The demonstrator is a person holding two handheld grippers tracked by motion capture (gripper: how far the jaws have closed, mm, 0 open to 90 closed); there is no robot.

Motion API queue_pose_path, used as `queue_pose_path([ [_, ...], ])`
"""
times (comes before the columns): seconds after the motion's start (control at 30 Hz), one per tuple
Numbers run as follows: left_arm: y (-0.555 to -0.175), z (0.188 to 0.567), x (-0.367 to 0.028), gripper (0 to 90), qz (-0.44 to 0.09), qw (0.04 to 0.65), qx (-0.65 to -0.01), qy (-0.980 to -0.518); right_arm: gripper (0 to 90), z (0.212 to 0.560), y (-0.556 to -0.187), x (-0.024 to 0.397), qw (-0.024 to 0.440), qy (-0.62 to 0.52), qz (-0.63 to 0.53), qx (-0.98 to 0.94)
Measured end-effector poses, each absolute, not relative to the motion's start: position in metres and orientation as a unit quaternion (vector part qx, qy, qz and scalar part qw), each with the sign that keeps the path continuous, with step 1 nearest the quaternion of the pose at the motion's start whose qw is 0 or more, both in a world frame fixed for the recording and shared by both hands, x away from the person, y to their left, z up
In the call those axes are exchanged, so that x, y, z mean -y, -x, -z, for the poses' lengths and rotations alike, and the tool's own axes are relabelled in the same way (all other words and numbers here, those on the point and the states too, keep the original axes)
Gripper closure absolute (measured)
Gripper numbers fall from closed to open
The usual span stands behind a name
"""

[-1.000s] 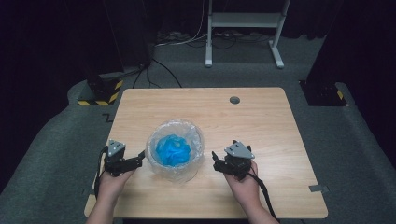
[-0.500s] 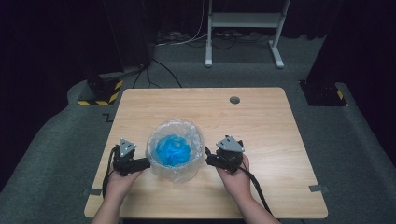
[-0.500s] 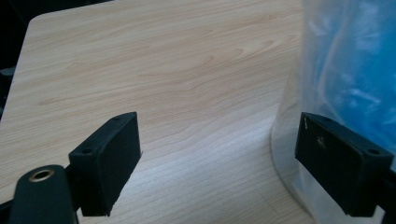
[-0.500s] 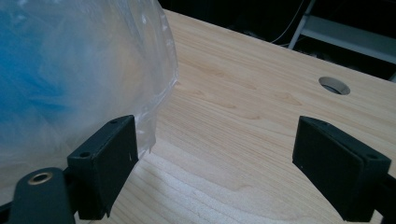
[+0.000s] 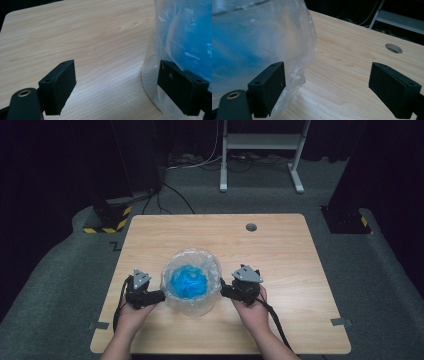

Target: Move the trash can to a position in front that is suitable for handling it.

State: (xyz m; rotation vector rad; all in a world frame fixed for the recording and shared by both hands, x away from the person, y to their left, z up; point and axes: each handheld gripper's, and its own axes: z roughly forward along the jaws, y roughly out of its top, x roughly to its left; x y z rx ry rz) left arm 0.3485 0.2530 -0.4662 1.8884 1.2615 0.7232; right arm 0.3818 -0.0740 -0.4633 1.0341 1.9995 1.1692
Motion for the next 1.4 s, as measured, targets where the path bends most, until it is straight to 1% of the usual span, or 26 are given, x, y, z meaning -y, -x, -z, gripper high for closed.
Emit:
queue_pose_path([
  [0.1, -0.348, 0.466, -0.25, 16.9, -0.282, 0.37, -0.491, -0.736, 14.9, 0.463, -0.381, 0.074, 0.302, -0.388, -0.437, -0.753],
  [0.53, -0.351, 0.463, -0.238, 17.8, -0.28, 0.37, -0.476, -0.747, 16.3, 0.464, -0.378, 0.085, 0.303, -0.405, -0.432, -0.747],
  [0.8, -0.359, 0.463, -0.216, 18.0, -0.274, 0.372, -0.459, -0.759, 16.7, 0.464, -0.375, 0.105, 0.314, -0.421, -0.424, -0.737],
  [1.2, -0.372, 0.464, -0.167, 18.1, -0.264, 0.375, -0.421, -0.783, 17.9, 0.462, -0.366, 0.15, 0.337, -0.462, -0.409, -0.711],
  [1.4, -0.378, 0.466, -0.153, 17.1, -0.262, 0.373, -0.41, -0.79, 17.9, 0.462, -0.363, 0.165, 0.343, -0.475, -0.405, -0.702],
])
